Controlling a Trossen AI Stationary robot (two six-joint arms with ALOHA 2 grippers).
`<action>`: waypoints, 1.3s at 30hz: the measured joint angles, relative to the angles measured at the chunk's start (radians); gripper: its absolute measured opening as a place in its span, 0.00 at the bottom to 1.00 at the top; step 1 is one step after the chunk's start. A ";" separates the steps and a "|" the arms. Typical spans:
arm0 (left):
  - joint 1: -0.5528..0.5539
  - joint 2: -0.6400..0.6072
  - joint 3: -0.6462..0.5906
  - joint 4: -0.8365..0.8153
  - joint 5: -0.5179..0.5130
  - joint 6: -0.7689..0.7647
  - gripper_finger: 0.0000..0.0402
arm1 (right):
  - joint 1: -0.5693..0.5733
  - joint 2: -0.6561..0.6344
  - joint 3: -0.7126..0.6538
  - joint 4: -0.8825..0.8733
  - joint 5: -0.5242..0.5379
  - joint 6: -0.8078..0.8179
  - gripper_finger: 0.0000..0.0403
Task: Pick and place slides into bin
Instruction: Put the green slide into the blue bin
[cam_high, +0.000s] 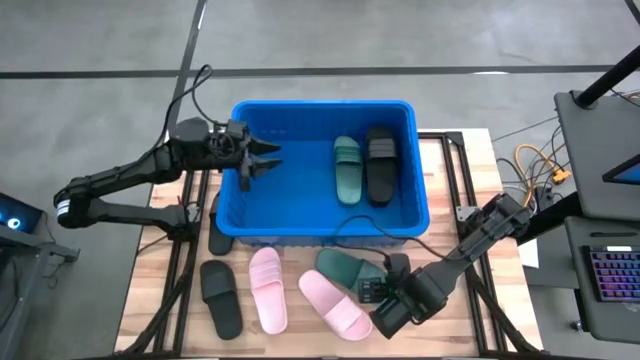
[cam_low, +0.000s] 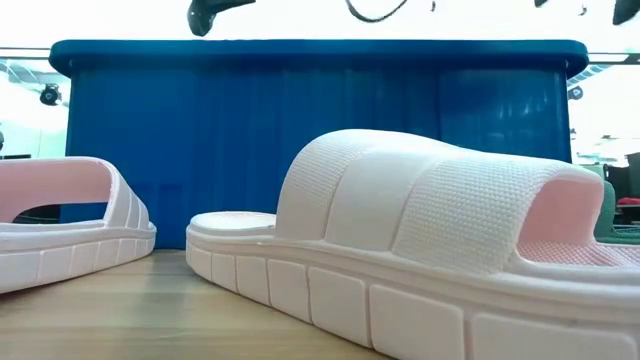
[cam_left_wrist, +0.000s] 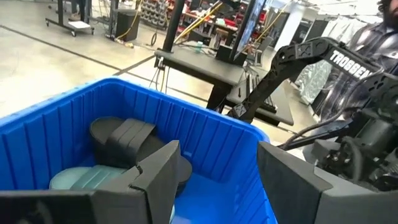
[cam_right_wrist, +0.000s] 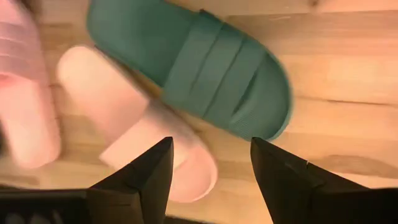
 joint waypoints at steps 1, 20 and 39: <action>0.000 -0.001 0.000 0.004 0.000 0.002 0.49 | 0.003 0.000 -0.011 0.003 -0.001 0.004 0.49; 0.000 -0.005 0.000 0.001 0.000 0.000 0.49 | 0.012 0.000 -0.326 0.347 0.037 0.006 0.54; 0.000 -0.005 0.000 0.001 0.004 0.000 0.49 | 0.012 -0.003 -0.541 0.724 0.251 -0.005 0.58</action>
